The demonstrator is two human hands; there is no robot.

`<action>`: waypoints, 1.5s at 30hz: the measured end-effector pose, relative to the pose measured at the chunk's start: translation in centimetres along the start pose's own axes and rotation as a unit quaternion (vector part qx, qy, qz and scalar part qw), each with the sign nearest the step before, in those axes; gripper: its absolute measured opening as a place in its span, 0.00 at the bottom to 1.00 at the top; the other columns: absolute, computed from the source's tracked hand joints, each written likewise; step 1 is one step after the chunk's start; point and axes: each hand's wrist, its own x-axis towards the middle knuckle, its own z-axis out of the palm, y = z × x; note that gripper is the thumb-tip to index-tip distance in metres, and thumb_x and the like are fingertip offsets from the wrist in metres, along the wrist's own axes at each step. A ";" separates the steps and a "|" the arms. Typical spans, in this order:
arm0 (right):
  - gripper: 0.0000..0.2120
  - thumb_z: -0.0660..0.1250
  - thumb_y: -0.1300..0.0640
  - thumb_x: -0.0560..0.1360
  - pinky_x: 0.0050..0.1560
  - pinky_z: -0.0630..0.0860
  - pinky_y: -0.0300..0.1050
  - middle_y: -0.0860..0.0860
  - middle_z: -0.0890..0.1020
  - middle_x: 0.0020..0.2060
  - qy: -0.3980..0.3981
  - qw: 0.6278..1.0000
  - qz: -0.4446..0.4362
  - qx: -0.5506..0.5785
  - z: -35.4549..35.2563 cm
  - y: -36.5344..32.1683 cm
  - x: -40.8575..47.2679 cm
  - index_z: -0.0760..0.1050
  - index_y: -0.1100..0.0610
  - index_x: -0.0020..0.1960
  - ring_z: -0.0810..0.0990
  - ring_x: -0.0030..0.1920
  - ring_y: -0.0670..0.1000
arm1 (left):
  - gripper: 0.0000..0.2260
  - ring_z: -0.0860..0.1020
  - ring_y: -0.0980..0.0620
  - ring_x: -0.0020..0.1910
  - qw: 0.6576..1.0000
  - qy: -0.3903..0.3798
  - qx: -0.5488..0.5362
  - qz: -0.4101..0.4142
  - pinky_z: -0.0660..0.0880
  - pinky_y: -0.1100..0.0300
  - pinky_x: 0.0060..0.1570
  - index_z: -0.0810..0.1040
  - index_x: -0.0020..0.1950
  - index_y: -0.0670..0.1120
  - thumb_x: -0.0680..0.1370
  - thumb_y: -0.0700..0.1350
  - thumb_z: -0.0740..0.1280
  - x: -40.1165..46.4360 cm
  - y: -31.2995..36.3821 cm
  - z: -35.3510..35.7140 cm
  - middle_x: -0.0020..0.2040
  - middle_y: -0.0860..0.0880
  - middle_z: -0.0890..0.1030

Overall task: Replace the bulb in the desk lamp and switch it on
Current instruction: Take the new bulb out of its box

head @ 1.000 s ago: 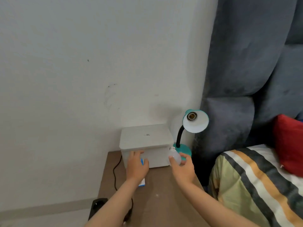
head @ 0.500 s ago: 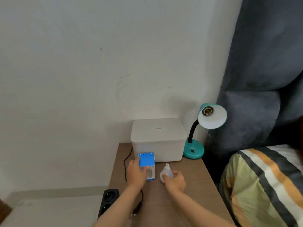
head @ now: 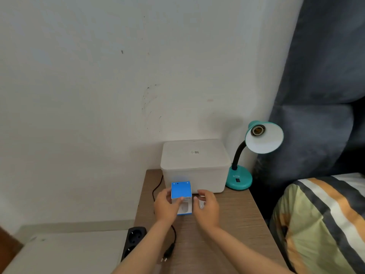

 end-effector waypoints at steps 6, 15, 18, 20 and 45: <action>0.12 0.65 0.63 0.74 0.49 0.74 0.37 0.54 0.81 0.53 -0.086 0.992 0.090 0.022 1.5 -1.1 1.9 0.76 0.60 0.57 0.77 0.47 0.46 | 0.17 0.75 0.60 0.44 0.999 -0.009 -0.039 -0.007 0.69 0.71 0.40 0.73 0.51 0.51 0.68 0.40 0.75 -0.1 0.6 -0.2 0.48 0.53 0.78; 0.11 0.64 0.67 0.73 0.53 0.78 0.45 0.52 0.81 0.47 -0.101 0.986 0.109 0.074 1.1 -0.7 2.1 0.78 0.60 0.54 0.80 0.51 0.51 | 0.22 0.77 0.58 0.49 0.996 -0.026 -0.088 -0.010 0.75 0.61 0.49 0.71 0.50 0.57 0.67 0.36 0.75 -0.1 0.6 -0.1 0.49 0.56 0.77; 0.15 0.62 0.68 0.74 0.44 0.73 0.31 0.51 0.79 0.49 -0.107 0.984 0.106 0.093 0.6 -1.0 1.9 0.75 0.60 0.59 0.78 0.49 0.48 | 0.20 0.76 0.61 0.47 0.993 -0.030 -0.110 -0.013 0.74 0.65 0.45 0.72 0.52 0.53 0.68 0.33 0.73 -0.3 0.6 -0.2 0.47 0.55 0.77; 0.17 0.62 0.67 0.75 0.37 0.73 0.29 0.52 0.79 0.51 -0.119 0.983 0.101 0.101 0.4 -1.0 1.9 0.73 0.57 0.62 0.77 0.47 0.46 | 0.17 0.76 0.62 0.46 0.993 -0.022 -0.113 -0.014 0.74 0.66 0.43 0.73 0.53 0.51 0.71 0.34 0.71 -0.5 0.6 -0.4 0.47 0.55 0.77; 0.13 0.66 0.64 0.74 0.42 0.74 0.32 0.50 0.78 0.51 -0.160 0.983 0.077 0.045 0.5 -0.5 1.1 0.76 0.55 0.57 0.77 0.48 0.44 | 0.28 0.72 0.64 0.51 0.986 -0.116 0.047 0.111 0.70 0.76 0.44 0.66 0.69 0.53 0.71 0.47 0.72 1.3 0.8 -3.9 0.58 0.53 0.71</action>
